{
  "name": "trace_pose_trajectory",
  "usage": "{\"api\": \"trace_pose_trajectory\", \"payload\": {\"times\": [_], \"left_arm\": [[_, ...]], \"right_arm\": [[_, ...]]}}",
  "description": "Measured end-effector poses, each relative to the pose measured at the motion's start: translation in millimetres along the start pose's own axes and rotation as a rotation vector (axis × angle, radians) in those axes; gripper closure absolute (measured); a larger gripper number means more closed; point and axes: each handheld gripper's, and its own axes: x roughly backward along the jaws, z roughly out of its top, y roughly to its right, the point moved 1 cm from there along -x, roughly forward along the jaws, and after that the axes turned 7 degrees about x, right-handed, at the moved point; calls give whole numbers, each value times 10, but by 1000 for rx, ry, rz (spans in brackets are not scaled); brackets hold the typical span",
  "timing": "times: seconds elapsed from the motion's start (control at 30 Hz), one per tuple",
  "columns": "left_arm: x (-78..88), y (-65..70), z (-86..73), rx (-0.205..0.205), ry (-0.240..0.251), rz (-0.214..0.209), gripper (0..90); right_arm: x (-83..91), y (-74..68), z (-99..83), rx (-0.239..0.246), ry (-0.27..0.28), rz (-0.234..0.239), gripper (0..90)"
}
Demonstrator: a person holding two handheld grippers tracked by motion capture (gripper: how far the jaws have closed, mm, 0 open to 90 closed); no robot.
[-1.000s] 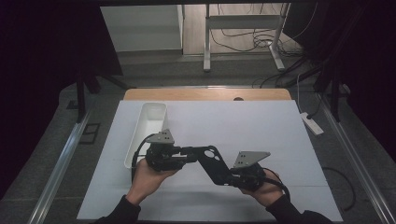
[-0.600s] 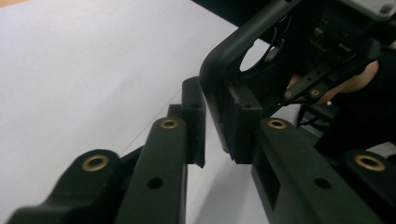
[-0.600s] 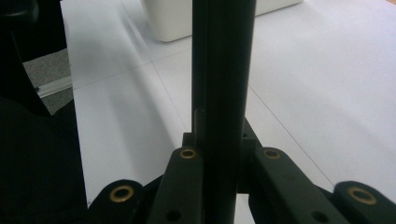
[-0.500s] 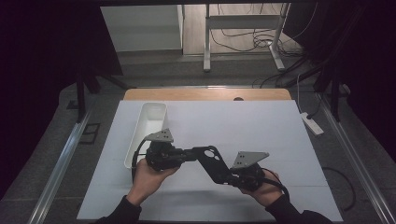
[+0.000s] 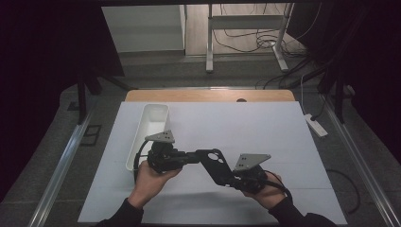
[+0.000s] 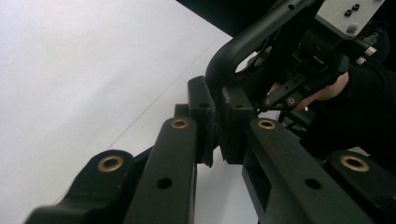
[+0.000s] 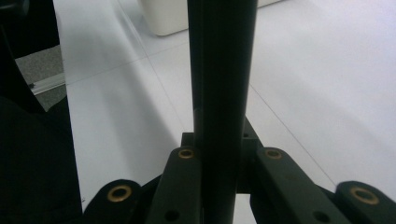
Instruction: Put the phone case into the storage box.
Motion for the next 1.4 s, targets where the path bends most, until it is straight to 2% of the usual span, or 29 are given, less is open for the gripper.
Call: {"api": "trace_pose_trajectory", "payload": {"times": [0.27,0.3,0.33,0.5,0.53,0.73,0.97,1.27,1.4], "left_arm": [[10,30,31,-26,-3,49,852],[10,30,31,-26,-3,49,852],[19,25,34,-28,-3,61,852],[38,7,38,-34,-10,90,852],[38,7,38,-34,-10,90,852],[78,-14,51,-44,-15,112,852],[142,-38,83,-52,-20,135,852],[225,-82,141,-51,-23,155,852],[260,-98,166,-51,-26,164,852]], "right_arm": [[-37,-24,3,-8,-26,-23,643],[-37,-24,3,-8,-26,-23,643],[-45,-28,2,-5,-34,-35,588],[-43,-12,-6,-20,-55,-63,469],[-43,-12,-6,-20,-55,-63,469],[-16,15,-24,-32,-62,-62,312],[-1,17,-57,-55,-94,-54,197],[69,38,-113,-60,-94,-80,77],[96,45,-139,-70,-93,-86,51]]}}
